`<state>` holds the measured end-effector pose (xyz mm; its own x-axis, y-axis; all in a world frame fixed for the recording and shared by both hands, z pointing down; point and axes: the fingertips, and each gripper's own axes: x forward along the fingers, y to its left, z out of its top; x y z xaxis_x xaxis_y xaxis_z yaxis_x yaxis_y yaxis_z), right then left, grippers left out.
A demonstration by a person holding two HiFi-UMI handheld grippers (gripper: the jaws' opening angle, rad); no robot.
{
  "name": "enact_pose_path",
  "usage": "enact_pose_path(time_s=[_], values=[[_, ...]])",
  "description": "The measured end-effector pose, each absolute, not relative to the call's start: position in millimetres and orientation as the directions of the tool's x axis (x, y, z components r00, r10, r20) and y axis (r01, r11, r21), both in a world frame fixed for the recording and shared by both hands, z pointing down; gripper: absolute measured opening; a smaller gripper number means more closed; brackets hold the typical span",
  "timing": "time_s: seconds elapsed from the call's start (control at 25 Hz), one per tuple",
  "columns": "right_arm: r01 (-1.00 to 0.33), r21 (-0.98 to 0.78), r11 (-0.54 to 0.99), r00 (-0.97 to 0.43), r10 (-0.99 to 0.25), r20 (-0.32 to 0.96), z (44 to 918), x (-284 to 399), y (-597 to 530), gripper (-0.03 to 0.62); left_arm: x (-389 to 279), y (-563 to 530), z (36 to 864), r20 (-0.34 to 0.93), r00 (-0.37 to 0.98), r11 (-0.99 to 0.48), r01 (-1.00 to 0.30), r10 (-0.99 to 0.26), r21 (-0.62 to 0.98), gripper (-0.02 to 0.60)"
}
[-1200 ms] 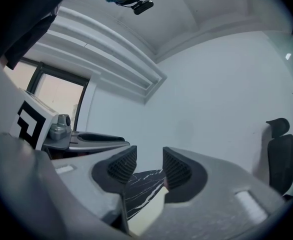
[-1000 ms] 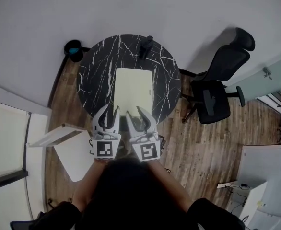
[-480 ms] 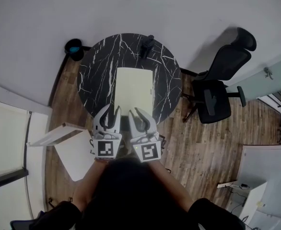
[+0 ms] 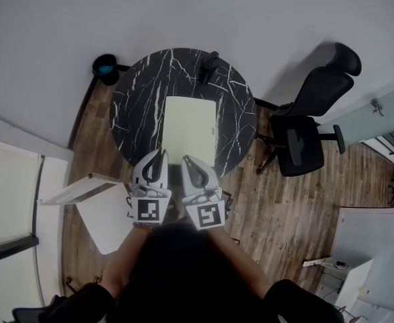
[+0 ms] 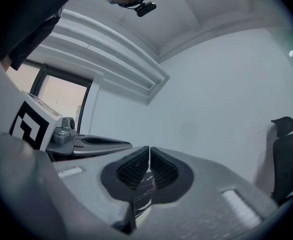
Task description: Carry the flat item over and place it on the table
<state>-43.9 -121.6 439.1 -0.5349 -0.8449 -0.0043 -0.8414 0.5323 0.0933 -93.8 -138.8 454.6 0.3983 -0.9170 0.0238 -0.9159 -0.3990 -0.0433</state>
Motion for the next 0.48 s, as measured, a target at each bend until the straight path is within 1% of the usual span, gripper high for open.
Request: enact_pose_path(time_s=[0.2, 0.48], values=[[-0.834, 0.094, 0.544, -0.546, -0.838, 0.004, 442.0, -46.2, -122.3, 0.003, -91.4, -139.5, 456.1, 0.025, 0.416, -0.417, -0.908, -0.909, -0.036, 0.012], [-0.822, 0.099, 0.561, -0.563, -0.826, 0.009, 445.1, -46.3, -119.8, -0.002, -89.1, -138.8, 459.3, 0.039, 0.427, -0.429, -0.902, -0.903, -0.049, 0.011]])
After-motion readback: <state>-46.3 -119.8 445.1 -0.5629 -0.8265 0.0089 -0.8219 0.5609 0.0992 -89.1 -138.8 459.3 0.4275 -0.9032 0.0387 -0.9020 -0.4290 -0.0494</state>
